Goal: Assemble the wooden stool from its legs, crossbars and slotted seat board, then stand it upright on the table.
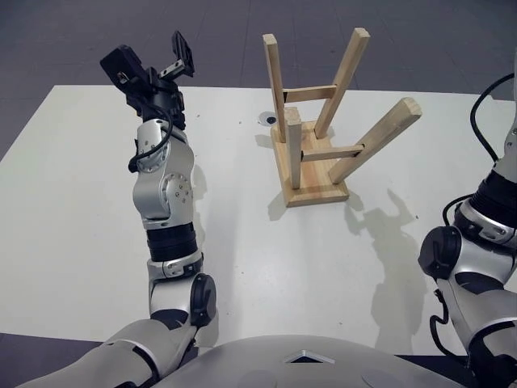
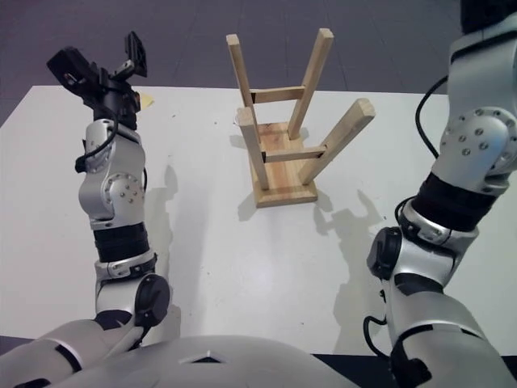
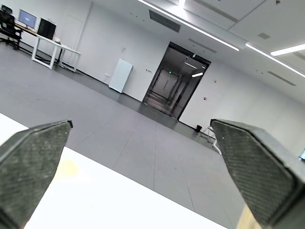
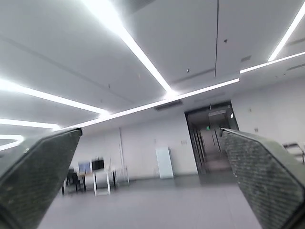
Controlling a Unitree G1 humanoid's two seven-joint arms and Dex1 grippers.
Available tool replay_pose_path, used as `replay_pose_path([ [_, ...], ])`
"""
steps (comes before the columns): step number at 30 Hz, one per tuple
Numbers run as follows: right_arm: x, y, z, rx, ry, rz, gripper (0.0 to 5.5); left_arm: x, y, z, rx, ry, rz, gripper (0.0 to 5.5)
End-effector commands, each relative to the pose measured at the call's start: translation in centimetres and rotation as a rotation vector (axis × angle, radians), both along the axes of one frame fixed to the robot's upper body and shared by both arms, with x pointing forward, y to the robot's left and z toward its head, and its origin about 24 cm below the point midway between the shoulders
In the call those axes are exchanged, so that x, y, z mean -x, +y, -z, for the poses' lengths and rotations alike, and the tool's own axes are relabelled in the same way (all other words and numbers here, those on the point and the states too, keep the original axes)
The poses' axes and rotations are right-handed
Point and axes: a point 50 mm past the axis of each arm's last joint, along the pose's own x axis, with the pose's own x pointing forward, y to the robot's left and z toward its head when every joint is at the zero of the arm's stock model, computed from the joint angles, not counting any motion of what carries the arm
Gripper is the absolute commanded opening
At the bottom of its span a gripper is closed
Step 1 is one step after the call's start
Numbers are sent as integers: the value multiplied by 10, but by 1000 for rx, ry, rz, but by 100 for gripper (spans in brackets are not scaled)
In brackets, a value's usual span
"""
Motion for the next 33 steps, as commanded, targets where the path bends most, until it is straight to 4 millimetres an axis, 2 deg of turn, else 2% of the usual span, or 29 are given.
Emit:
replay_pose_path([
  [1,11,-1,85,59,397,1,538,-1,1,-4,-15,-3,6,540],
  [3,19,1,101,43,466,-13,538,0,-2,-2,-24,5,21,540],
  [7,11,17,95,2,387,-58,538,0,-16,9,-18,47,81,540],
  [10,7,26,78,-49,272,-93,538,3,-33,16,-31,68,143,540],
  [13,10,32,40,-110,71,-132,538,4,-35,17,-11,66,133,540],
  [15,16,21,9,-221,-89,-98,538,1,-32,-2,6,-8,104,540],
  [17,23,4,-13,-318,-212,-48,538,0,-35,-36,3,-144,120,540],
  [19,26,-10,-19,-366,-256,-1,538,6,-51,-72,-15,-293,195,540],
  [20,25,-17,-19,-377,-256,26,538,11,-63,-85,-45,-348,251,540],
  [21,25,-22,-18,-382,-253,50,538,14,-78,-89,-80,-366,320,540],
  [23,25,-30,-15,-389,-242,87,538,10,-103,-68,-180,-258,420,540],
  [24,26,-33,-14,-395,-236,95,538,6,-112,-44,-238,-149,465,540],
  [26,26,-37,-12,-396,-218,107,538,3,-117,14,-336,76,513,540],
  [27,25,-36,-10,-389,-206,105,538,5,-115,38,-369,155,524,540],
  [28,25,-35,-8,-377,-194,101,538,6,-113,53,-385,197,524,540],
  [30,23,-28,-3,-360,-168,78,538,5,-111,61,-358,195,529,540],
  [32,22,-22,3,-337,-143,65,538,0,-115,49,-314,114,532,540],
  [33,21,-20,7,-331,-128,58,538,-3,-119,37,-288,47,535,540],
])
